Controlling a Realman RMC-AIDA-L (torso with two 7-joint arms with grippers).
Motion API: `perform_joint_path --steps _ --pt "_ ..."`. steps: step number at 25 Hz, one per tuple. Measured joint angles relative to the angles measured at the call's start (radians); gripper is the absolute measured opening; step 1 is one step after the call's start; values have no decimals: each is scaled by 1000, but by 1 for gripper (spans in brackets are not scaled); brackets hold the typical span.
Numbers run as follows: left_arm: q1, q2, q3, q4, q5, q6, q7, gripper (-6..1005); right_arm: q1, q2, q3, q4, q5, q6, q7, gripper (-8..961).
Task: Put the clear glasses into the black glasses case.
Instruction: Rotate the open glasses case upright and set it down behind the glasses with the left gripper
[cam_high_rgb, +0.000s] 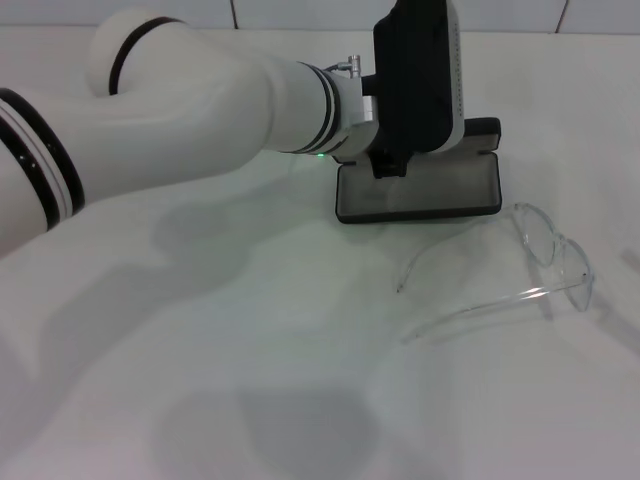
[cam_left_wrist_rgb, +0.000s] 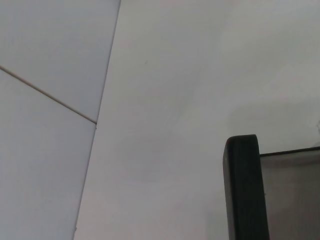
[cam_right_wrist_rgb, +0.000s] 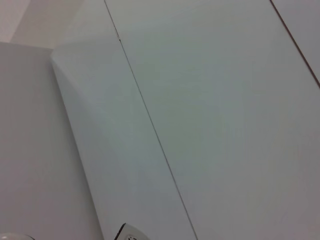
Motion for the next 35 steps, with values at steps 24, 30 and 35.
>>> perform_joint_path --steps 24,30,35 --pt "-1 -2 10 3 102 -13 -87 134 6 0 2 0 0 4 0 782" --pt "0 -2 16 2 106 -12 -105 156 3 0 1 0 0 5 0 782" --pt "3 -2 52 8 108 -13 -113 174 2 0 0 0 0 5 0 782"
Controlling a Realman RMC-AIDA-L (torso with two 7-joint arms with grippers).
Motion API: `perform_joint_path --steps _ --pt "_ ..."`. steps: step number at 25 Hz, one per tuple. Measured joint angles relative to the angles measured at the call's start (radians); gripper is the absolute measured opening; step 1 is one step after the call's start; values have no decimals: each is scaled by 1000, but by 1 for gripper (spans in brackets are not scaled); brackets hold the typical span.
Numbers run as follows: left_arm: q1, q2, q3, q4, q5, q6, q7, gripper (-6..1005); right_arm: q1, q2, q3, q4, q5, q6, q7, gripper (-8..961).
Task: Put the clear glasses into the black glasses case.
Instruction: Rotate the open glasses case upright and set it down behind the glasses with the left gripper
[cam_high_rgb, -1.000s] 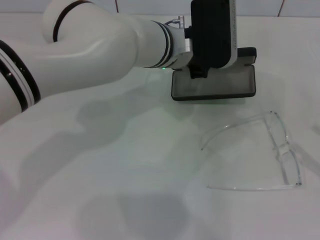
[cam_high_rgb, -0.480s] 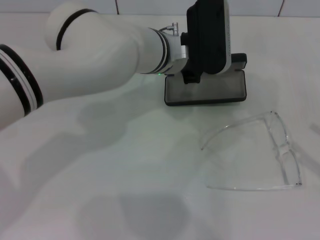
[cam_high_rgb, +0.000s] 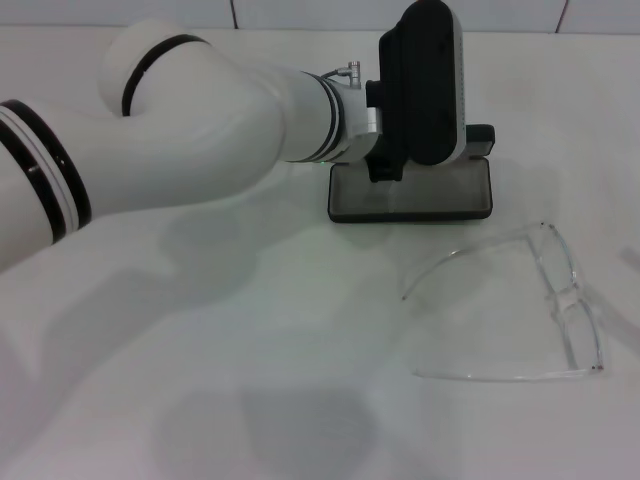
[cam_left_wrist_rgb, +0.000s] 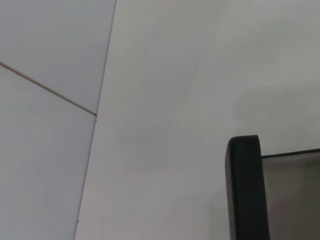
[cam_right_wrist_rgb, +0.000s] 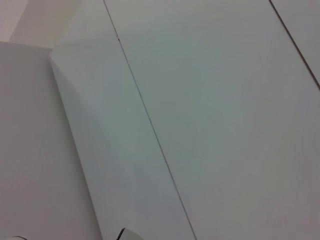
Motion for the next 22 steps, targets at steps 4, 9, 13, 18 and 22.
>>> perform_joint_path --steps 4,9,13,18,22 --pt "-1 1 8 3 1 -1 -17 188 -3 0 0 0 0 0 0 782" --pt "-2 2 9 6 1 1 -26 206 -4 0 0 0 0 0 0 782" --pt "2 4 7 28 1 10 -35 368 -5 0 -1 1 0 0 0 782" --pt "25 9 2 113 -5 34 -27 407 -15 0 -1 2 0 -5 0 782" --pt "39 9 7 126 0 36 -11 407 -16 0 -1 2 -3 -7 -2 782"
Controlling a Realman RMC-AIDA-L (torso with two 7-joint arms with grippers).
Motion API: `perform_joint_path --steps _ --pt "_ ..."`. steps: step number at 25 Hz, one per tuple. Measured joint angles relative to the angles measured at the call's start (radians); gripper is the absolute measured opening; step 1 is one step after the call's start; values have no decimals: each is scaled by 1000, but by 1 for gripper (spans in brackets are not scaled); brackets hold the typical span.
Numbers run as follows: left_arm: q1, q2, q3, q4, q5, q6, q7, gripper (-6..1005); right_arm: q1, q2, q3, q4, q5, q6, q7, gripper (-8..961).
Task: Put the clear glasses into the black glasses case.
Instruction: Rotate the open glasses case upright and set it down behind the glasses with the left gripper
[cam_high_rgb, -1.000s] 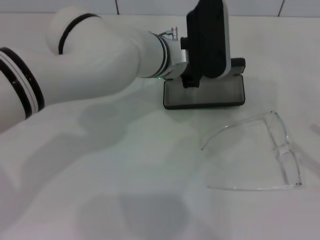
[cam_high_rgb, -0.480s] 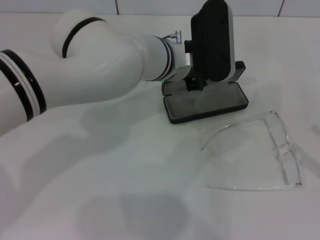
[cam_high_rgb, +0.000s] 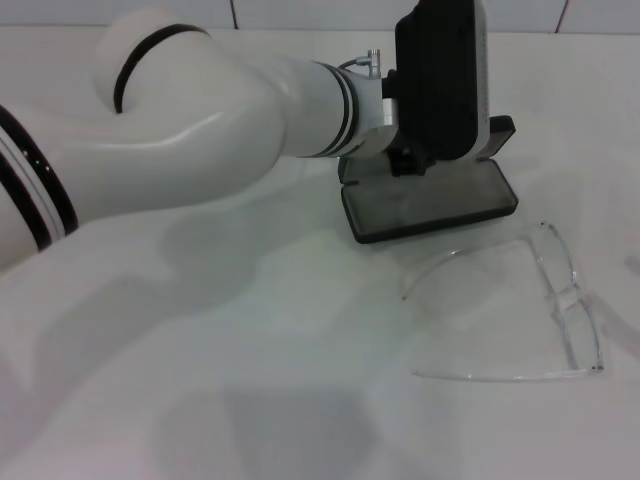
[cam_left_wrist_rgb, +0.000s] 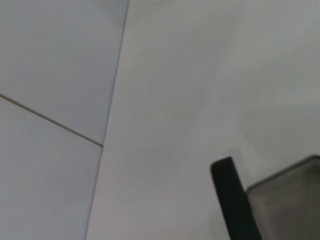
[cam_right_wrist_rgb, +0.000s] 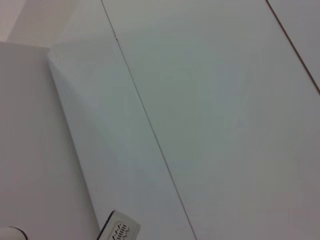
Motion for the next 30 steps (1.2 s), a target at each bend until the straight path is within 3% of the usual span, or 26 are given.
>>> perform_joint_path --steps 18,30 --pt "13 -8 71 -98 -28 -139 65 404 2 1 0 14 -8 -5 -14 782" --pt "21 -8 104 -95 -28 -144 63 401 2 2 0 15 -10 -5 -17 781"
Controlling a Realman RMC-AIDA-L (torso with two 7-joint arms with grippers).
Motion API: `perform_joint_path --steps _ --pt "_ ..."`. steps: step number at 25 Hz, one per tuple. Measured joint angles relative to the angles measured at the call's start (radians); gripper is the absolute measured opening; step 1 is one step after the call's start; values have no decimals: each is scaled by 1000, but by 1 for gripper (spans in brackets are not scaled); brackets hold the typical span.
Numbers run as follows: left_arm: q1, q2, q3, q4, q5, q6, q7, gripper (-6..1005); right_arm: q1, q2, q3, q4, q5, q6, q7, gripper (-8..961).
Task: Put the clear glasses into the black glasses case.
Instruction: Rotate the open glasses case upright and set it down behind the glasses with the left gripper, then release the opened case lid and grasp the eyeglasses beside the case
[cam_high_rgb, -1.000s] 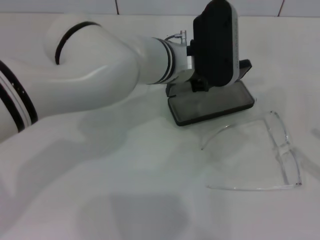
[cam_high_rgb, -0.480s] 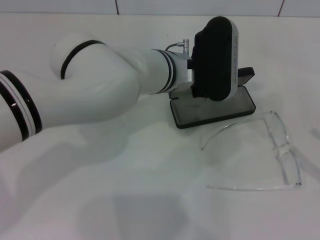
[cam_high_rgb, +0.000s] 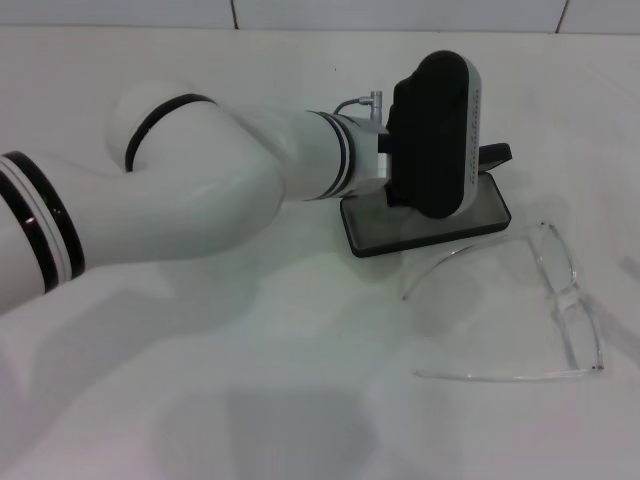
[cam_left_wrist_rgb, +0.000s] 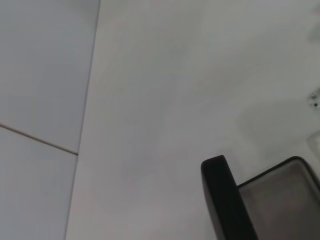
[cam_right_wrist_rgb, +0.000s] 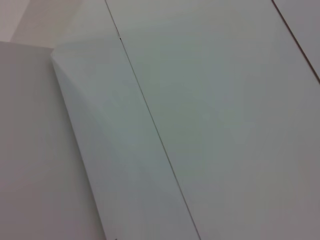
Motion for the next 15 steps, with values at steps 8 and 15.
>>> perform_joint_path --steps 8,15 --pt "16 5 6 67 -43 47 3 400 -8 0 0 0 0 0 -2 781" --pt "37 8 -4 154 -42 87 3 399 -18 0 0 0 0 -8 -4 780"
